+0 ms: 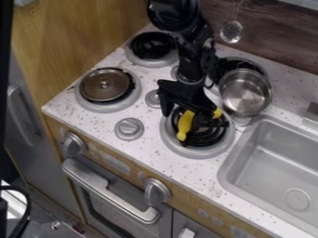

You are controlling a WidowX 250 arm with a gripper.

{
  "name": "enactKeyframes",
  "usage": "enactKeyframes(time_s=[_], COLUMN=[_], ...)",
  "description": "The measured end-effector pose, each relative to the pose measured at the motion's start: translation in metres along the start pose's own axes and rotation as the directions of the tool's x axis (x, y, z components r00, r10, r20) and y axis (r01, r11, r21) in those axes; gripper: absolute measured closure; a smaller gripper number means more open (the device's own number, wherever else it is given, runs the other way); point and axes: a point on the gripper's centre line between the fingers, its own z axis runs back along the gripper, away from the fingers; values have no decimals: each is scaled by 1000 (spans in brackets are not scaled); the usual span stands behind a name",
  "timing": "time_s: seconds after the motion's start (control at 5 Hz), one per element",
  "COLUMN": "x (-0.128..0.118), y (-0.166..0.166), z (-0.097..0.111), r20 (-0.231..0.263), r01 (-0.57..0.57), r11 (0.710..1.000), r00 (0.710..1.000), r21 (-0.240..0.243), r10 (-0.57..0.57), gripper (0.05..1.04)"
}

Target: Put the banana on the lower right burner

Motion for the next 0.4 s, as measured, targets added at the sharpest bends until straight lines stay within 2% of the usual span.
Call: enactKeyframes(time_s=[0.2,0.4], x=[4,-10], y=[1,-4], z=[49,69], r20=[30,-13], r01=[-46,-43], r11=[999,998], r00=[999,999], r21=[19,-45], r10=[45,42], gripper=[83,83])
